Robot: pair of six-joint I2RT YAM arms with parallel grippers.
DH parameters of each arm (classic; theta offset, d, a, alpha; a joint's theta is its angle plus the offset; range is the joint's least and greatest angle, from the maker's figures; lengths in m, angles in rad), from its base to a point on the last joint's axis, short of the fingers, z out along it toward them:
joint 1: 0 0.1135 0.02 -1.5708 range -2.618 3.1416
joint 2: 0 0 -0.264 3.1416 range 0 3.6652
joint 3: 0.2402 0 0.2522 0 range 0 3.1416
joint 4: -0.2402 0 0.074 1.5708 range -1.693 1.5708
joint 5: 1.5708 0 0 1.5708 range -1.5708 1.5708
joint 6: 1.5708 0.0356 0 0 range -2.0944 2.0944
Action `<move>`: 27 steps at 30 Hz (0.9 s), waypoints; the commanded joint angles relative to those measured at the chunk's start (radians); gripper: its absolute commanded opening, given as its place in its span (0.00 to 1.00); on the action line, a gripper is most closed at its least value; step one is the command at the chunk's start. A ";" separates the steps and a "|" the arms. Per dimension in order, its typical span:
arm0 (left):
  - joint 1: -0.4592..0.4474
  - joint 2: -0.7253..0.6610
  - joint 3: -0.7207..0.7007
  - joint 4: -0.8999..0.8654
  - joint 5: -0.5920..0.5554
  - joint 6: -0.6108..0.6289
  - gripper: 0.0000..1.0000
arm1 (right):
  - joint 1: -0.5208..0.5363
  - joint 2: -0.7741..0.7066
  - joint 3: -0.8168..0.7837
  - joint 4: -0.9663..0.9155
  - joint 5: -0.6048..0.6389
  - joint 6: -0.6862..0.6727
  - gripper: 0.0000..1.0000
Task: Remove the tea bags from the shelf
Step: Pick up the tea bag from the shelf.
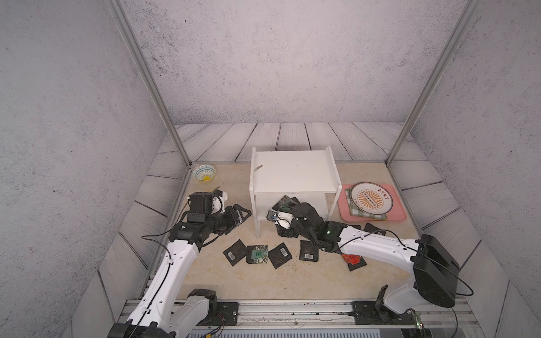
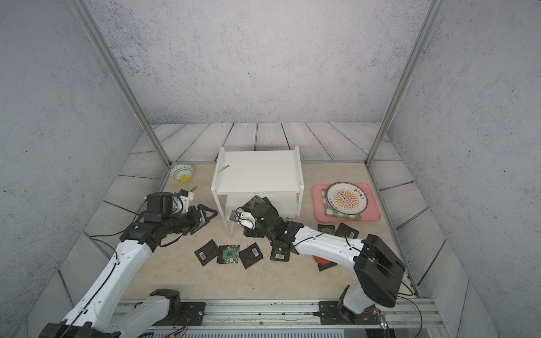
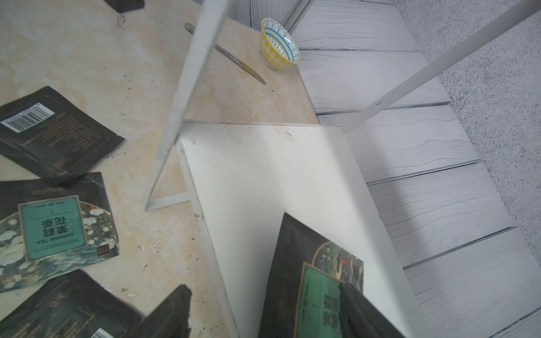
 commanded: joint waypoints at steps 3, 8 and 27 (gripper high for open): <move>0.012 -0.002 -0.007 0.003 0.006 0.008 0.67 | -0.003 0.012 -0.023 -0.007 -0.006 0.053 0.74; 0.012 -0.006 -0.007 0.003 0.006 0.006 0.67 | -0.003 0.003 -0.042 -0.021 -0.015 0.074 0.64; 0.013 -0.009 -0.014 0.011 0.003 -0.002 0.67 | -0.003 -0.079 -0.037 -0.104 -0.038 0.085 0.20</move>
